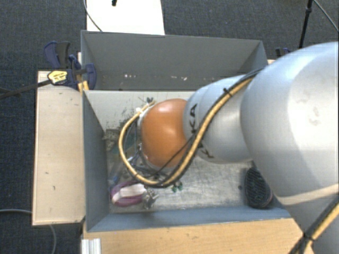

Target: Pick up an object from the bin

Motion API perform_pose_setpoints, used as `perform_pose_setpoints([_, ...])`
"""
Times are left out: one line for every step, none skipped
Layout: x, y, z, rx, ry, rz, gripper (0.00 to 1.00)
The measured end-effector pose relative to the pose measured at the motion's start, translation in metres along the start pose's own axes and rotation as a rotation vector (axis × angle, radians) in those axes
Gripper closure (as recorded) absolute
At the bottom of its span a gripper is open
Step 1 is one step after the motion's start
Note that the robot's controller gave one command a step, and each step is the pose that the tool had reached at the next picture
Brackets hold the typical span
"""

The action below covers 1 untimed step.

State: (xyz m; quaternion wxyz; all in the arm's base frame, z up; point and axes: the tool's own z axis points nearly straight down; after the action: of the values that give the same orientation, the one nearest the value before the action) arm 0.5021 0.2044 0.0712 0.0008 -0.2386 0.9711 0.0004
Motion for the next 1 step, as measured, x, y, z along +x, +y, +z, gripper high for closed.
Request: perform_pose_setpoints([-0.0017,-0.0013,-0.0016,0.0,-0.007,0.007,1.0])
